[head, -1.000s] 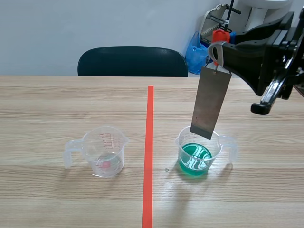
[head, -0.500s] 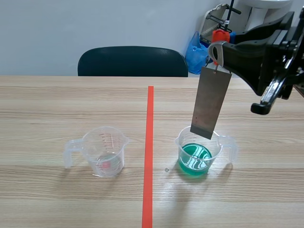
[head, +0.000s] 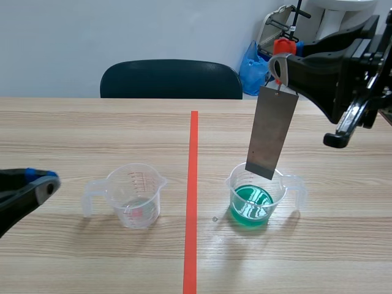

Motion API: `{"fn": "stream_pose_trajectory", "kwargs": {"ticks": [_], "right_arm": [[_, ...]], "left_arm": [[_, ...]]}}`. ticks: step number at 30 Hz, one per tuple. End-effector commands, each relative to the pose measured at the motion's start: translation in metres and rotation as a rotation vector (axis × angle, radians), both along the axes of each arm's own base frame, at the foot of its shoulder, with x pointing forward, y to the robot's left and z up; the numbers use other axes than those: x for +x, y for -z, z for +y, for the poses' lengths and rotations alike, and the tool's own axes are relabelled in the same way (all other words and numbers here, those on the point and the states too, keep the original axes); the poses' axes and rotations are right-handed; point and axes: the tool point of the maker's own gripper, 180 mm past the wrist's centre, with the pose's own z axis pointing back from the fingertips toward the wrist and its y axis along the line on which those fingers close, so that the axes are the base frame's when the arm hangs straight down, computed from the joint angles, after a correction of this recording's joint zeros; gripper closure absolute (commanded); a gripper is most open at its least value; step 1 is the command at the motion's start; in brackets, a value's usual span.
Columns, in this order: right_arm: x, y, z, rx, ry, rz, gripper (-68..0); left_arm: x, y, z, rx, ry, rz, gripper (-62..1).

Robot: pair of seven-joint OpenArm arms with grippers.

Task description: Do the redox reaction experiment

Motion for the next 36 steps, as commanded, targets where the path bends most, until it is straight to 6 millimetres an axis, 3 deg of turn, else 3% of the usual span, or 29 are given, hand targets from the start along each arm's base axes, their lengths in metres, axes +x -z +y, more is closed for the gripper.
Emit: {"fn": "stream_pose_trajectory", "kwargs": {"ticks": [1, 9, 18, 29, 36], "right_arm": [[0.000, -0.011, 0.000, 0.007, -0.007, -0.034, -0.6], [0.000, -0.011, 0.000, 0.007, -0.007, -0.034, -0.6], [0.000, -0.011, 0.000, 0.007, -0.007, -0.034, -0.6], [0.000, -0.011, 0.000, 0.007, -0.007, -0.034, -0.6], [0.000, -0.011, 0.000, 0.007, -0.007, -0.034, -0.6]], "left_arm": [[0.009, -0.008, -0.014, -0.022, 0.025, -0.025, -2.1], [0.048, -0.001, -0.082, -0.008, 0.145, 0.009, -2.1], [0.078, 0.025, -0.130, -0.065, 0.179, 0.066, -2.2], [0.085, 0.023, -0.181, -0.074, 0.288, 0.102, -2.3], [0.087, 0.020, -0.198, -0.088, 0.298, 0.113, -2.3]]}}
